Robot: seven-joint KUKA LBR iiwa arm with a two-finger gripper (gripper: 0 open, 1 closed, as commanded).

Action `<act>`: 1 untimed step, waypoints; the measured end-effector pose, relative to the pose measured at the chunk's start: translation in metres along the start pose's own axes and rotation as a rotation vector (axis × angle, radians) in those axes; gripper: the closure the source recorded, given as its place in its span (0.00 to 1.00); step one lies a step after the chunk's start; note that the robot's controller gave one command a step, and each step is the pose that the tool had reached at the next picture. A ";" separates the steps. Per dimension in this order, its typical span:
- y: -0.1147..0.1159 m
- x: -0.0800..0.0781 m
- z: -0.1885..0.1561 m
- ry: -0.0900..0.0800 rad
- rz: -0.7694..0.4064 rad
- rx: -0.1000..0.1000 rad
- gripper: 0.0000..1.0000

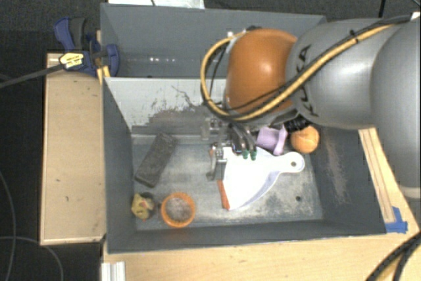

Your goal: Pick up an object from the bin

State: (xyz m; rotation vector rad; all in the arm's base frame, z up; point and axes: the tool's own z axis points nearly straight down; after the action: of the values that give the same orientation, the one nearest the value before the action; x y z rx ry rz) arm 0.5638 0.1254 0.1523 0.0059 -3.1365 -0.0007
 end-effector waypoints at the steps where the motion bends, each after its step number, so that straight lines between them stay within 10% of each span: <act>1: -0.001 -0.002 -0.005 -0.008 0.003 -0.001 0.00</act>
Offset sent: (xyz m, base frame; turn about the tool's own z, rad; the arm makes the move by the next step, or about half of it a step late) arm -0.0784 0.0624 -0.0785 -0.1169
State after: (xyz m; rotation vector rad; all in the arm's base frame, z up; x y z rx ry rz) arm 0.5656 0.1248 0.1570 0.0010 -3.1443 -0.0023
